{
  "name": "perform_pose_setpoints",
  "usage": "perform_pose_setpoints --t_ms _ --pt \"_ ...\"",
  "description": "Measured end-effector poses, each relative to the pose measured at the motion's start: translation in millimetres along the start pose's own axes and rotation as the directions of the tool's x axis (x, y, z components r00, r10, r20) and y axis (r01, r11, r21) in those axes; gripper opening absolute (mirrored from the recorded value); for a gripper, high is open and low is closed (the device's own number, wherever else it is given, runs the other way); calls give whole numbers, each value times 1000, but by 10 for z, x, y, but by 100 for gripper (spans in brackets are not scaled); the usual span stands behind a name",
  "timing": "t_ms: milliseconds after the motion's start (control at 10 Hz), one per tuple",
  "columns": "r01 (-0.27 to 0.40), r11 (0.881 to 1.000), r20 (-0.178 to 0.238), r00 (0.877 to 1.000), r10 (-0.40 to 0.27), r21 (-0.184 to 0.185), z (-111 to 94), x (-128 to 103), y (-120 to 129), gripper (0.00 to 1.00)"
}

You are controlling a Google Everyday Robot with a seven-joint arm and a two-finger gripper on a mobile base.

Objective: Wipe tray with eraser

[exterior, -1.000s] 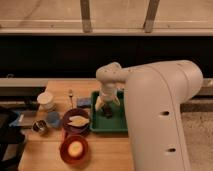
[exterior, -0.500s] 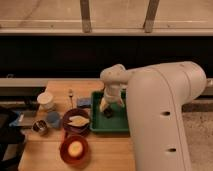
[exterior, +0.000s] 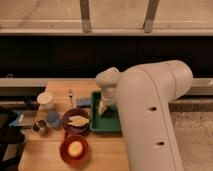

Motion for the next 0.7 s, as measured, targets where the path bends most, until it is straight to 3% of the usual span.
perform_pose_setpoints --t_ms 200,400,700 --pt "-8 1000 5 1000 8 8 24 -15 25 72" --pt "-13 1000 14 1000 13 11 19 -66 -1 80" --pt "-11 1000 32 999 12 -11 -11 -177 17 80"
